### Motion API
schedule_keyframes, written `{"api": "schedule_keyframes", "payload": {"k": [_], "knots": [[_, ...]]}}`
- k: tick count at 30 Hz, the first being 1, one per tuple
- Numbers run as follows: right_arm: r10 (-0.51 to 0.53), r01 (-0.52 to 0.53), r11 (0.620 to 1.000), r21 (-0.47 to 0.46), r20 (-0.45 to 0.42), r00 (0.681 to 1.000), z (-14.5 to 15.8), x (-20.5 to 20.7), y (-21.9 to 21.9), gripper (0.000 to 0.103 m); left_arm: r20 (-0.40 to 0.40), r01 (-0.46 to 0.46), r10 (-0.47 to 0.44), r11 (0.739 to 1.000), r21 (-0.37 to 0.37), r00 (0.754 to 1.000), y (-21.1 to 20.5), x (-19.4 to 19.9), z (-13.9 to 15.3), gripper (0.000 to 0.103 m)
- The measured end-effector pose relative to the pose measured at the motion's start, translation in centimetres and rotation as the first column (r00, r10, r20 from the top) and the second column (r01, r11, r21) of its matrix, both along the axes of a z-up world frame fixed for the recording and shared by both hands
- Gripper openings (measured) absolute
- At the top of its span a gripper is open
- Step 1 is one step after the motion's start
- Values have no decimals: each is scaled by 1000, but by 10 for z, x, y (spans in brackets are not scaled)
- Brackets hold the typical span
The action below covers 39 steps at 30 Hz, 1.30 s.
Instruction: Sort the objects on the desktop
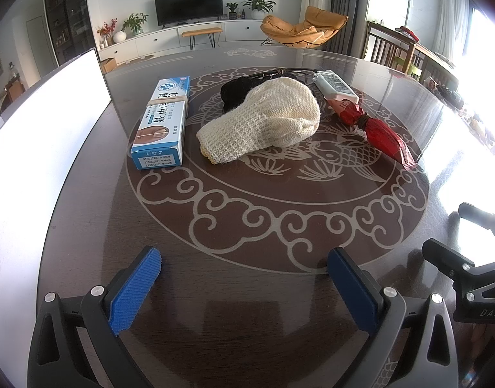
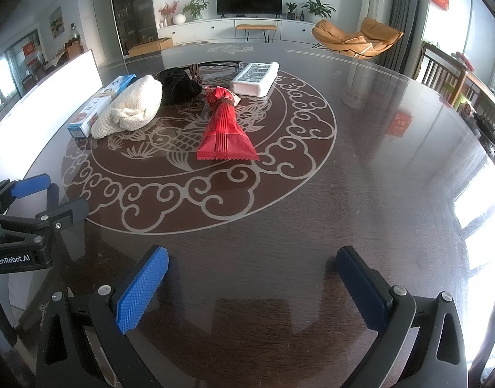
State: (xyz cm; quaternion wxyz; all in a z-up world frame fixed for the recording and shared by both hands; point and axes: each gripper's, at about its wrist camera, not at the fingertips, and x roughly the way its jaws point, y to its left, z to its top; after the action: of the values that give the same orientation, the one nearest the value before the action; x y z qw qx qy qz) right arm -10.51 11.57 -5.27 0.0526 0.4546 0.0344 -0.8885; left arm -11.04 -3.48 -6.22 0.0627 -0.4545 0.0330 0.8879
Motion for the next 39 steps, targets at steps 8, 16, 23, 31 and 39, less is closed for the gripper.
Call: {"api": "schedule_keyframes", "payload": {"k": [8,16,23,31,39], "knots": [[0,0,1000,0,0,1000,0,0,0,103,0,0,0,1000,0,1000,0,0,0,103],[0,0,1000,0,0,1000,0,0,0,103,0,0,0,1000,0,1000,0,0,0,103],[0,0,1000,0,0,1000,0,0,0,103,0,-1,1,1000,0,1000,0,0,0,103],[1,-1,1000,0,0,1000,0,0,0,103,0,-1,1,1000,0,1000,0,1,0,103],[1,-1,1000,0,0,1000,0,0,0,103,32,111,-110,994,-5,993,-6,19,1,103]]}}
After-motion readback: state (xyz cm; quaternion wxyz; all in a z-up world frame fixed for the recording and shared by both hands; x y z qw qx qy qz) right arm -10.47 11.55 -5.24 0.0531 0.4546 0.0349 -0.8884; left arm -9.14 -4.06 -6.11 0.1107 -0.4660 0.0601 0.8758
